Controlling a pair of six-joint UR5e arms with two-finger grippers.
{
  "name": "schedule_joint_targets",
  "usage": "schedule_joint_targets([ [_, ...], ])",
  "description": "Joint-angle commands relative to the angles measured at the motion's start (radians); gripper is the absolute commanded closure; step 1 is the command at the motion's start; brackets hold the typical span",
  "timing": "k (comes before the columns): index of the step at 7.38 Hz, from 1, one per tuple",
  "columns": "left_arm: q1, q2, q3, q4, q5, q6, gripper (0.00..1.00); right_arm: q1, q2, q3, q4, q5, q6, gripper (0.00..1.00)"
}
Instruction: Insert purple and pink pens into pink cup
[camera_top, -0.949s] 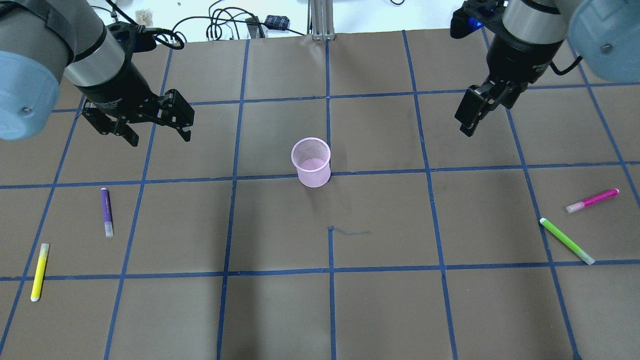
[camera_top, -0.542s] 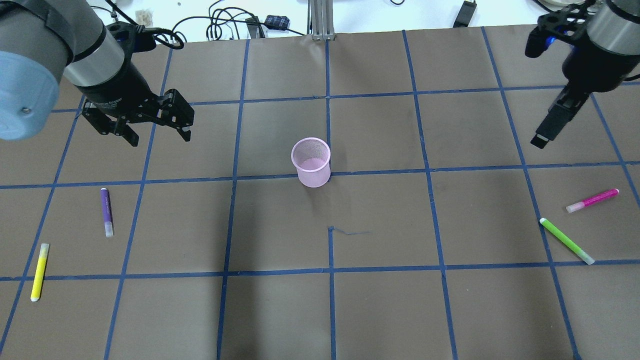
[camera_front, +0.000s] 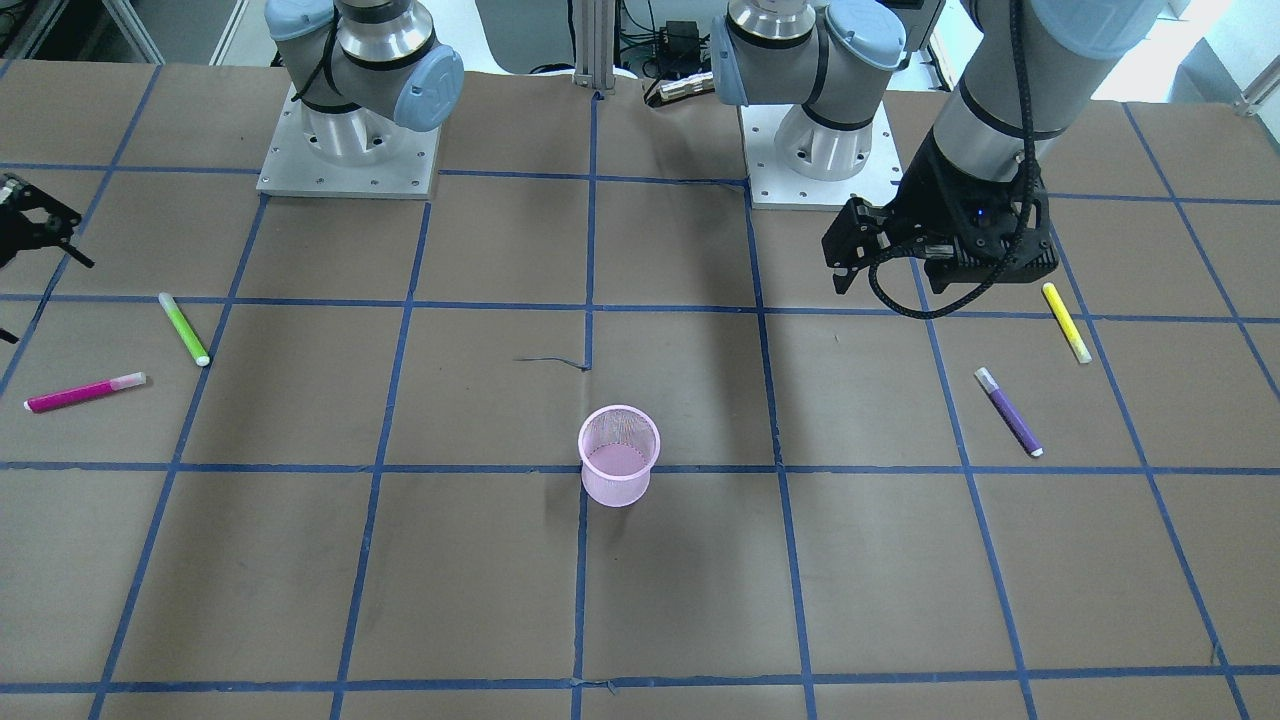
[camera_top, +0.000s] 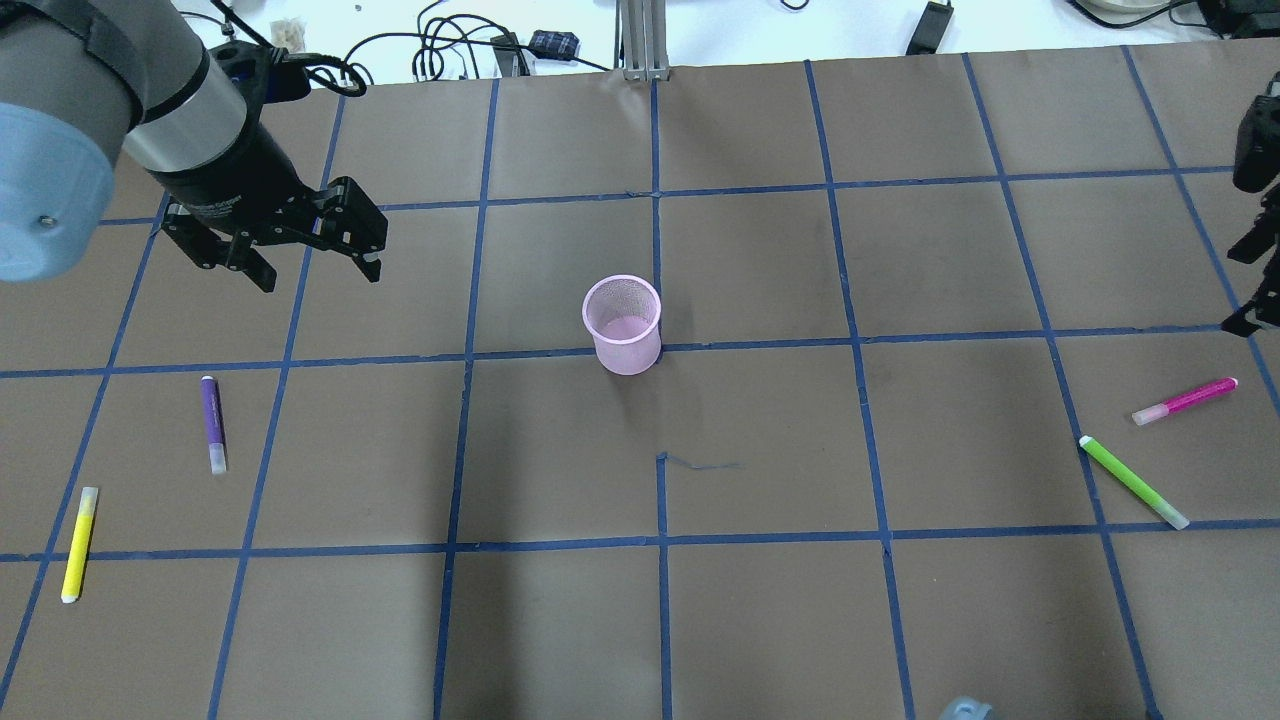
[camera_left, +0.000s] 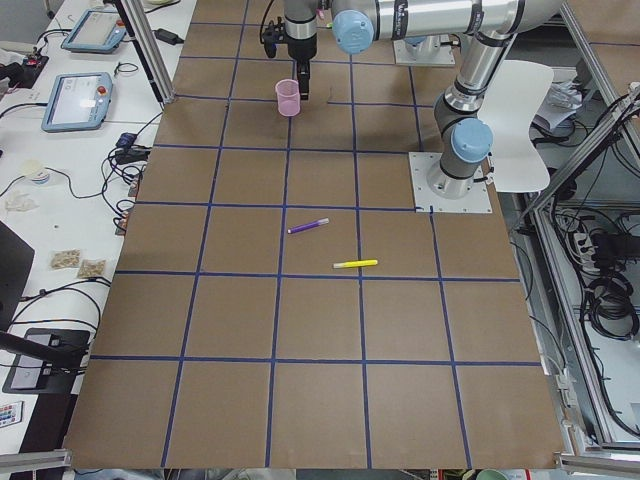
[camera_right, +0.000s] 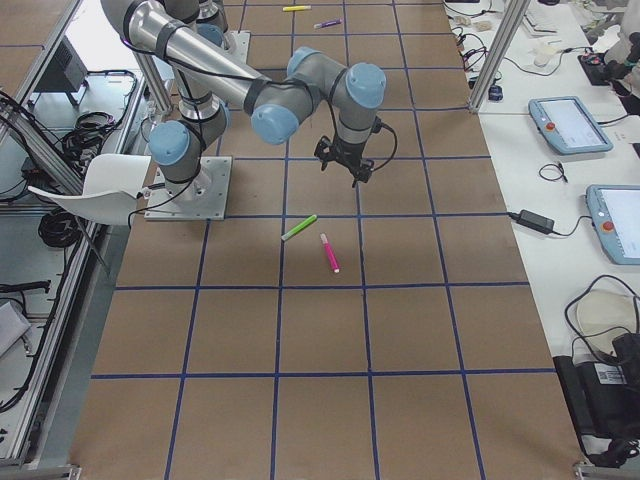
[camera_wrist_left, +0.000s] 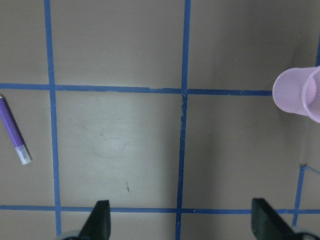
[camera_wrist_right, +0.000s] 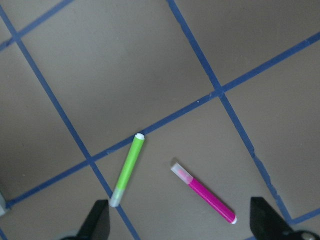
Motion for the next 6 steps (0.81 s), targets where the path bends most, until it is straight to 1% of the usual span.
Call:
schedule_joint_targets([
  [1, -0.002, 0.0, -0.002, -0.001, 0.004, 0.0, 0.0, -0.134, 0.11, 0.012, -0.088, 0.009, -0.342, 0.0],
  [2, -0.003, 0.0, -0.002, 0.0, 0.0, 0.0, 0.0, -0.162, 0.163, 0.014, -0.099, 0.011, -0.481, 0.0],
  [3, -0.002, 0.0, -0.002, 0.0, -0.008, -0.002, 0.0, -0.177, 0.206, 0.015, -0.128, 0.011, -0.669, 0.0],
  [4, 0.0, -0.003, -0.002, 0.002, 0.001, 0.0, 0.0, -0.177, 0.242, 0.017, -0.163, 0.043, -0.842, 0.0],
  [5, 0.0, -0.009, -0.002, 0.002, 0.003, 0.0, 0.0, -0.179, 0.269, 0.017, -0.178, 0.104, -0.987, 0.0],
  [6, 0.0, -0.01, -0.001, 0.003, 0.003, 0.0, 0.0, -0.179, 0.295, 0.017, -0.179, 0.121, -1.099, 0.0],
])
